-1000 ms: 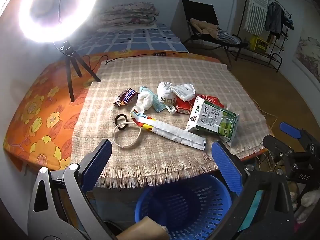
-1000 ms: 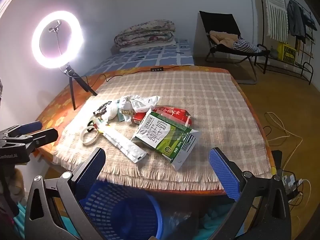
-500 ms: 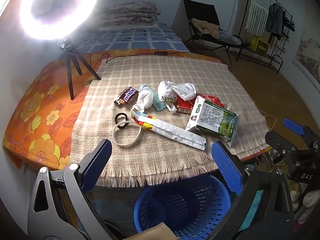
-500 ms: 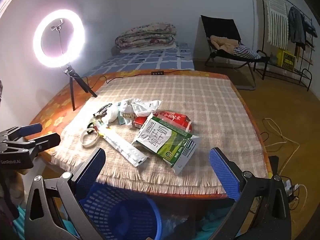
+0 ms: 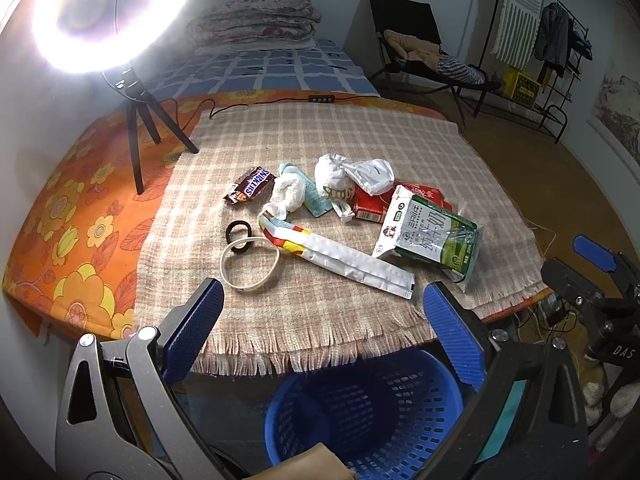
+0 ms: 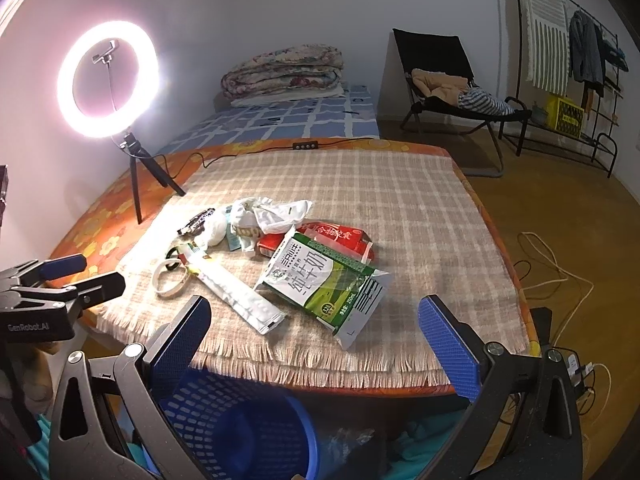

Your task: Collect trash

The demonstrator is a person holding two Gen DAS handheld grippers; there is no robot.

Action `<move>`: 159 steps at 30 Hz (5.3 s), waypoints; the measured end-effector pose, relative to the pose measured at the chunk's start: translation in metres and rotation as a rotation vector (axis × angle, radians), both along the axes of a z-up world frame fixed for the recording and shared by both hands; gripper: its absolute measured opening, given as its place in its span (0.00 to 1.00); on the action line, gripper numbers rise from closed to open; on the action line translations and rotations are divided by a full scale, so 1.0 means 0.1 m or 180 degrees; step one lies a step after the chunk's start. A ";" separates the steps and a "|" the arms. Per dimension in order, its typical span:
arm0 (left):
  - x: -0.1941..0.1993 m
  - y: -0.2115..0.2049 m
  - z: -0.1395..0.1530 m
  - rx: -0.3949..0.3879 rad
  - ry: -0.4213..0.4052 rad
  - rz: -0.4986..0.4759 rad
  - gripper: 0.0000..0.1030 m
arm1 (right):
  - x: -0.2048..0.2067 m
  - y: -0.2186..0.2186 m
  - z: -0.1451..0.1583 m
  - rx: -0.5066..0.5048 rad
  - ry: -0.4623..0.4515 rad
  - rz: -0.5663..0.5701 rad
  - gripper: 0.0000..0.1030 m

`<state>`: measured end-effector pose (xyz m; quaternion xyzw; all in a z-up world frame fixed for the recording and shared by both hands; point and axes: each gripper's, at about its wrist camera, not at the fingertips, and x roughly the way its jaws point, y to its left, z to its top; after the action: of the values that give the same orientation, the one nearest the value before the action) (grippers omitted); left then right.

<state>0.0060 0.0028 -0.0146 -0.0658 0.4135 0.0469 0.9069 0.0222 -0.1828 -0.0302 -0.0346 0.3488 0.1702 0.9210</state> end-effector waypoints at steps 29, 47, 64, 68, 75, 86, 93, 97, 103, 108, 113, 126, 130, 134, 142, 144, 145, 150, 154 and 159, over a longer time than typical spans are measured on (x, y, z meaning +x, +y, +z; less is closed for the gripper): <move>0.09 0.11 -0.10 -0.0060 0.0032 0.0065 0.99 | 0.01 0.05 -0.01 -0.0021 -0.0031 0.0045 0.99; 0.24 0.30 -0.20 -0.0122 0.0145 0.0095 0.99 | 0.13 -0.06 -0.11 -0.0005 -0.0108 0.0102 0.99; 0.41 0.42 -0.23 -0.0105 0.0202 0.0016 0.96 | 0.38 0.06 -0.20 -0.0051 0.0019 0.0299 0.99; 0.52 0.58 -0.27 -0.0101 0.0295 0.0083 0.84 | 0.49 0.12 -0.29 -0.0157 0.0063 0.0389 0.99; 0.71 0.94 -0.32 -0.0238 0.0366 0.0309 0.72 | 0.80 0.18 -0.48 -0.0399 0.0162 0.0623 0.99; 0.99 0.97 -0.65 -0.0656 0.0707 0.0286 0.60 | 1.11 0.23 -0.61 -0.0344 0.0480 0.0779 0.99; 1.08 0.62 -0.94 -0.0796 0.1034 0.0108 0.60 | 1.46 0.42 -0.55 -0.0238 0.0514 0.0780 0.99; 1.22 0.49 -1.04 -0.0809 0.1110 0.0105 0.60 | 1.74 0.60 -0.57 -0.0083 0.0664 0.0782 0.99; 1.44 0.37 -1.15 -0.0883 0.1136 0.0188 0.59 | 2.16 0.86 -0.69 0.0253 0.0986 0.0735 0.99; 1.63 0.34 -1.29 -0.0965 0.1168 0.0274 0.35 | 2.27 1.14 -0.70 0.0356 0.1065 0.0855 0.99; 1.71 0.39 -1.35 -0.0998 0.1074 0.0340 0.18 | 2.36 1.43 -0.76 0.0252 0.1135 0.0916 0.99; 1.65 0.50 -1.31 -0.0982 0.0977 0.0326 0.10 | 2.45 1.50 -0.97 0.0208 0.1334 0.0875 0.50; 1.58 0.63 -1.18 -0.0973 0.0893 0.0316 0.08 | 2.46 1.45 -0.86 0.0399 0.1339 0.0922 0.13; 1.51 0.65 -1.16 -0.0956 0.0890 0.0322 0.08 | 2.42 1.42 -0.76 0.0352 0.1226 0.0911 0.11; 1.30 0.72 -0.93 -0.0954 0.0695 0.0349 0.05 | 2.32 1.32 -0.62 0.0478 0.1124 0.0919 0.07; 1.27 0.75 -0.87 -0.0959 0.0644 0.0364 0.04 | 2.31 1.30 -0.56 0.0517 0.1076 0.0898 0.06; 1.26 0.77 -0.82 -0.0947 0.0608 0.0367 0.04 | 2.30 1.28 -0.51 0.0555 0.1045 0.0898 0.06; 1.19 0.80 -0.60 -0.0903 0.0442 0.0332 0.03 | 2.23 1.20 -0.28 0.0683 0.0903 0.0913 0.06; 1.05 0.82 -0.40 -0.0904 0.0297 0.0287 0.03 | 2.08 1.15 -0.05 0.0746 0.0777 0.0982 0.06; 1.00 0.74 -0.15 -0.0909 0.0118 0.0267 0.03 | 1.75 1.08 0.23 0.0755 0.0619 0.1117 0.06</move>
<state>0.1059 0.0767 -0.0295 -0.2105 0.4296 0.0267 0.8778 0.1975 -0.0752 -0.0076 0.0302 0.4020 0.3701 0.8370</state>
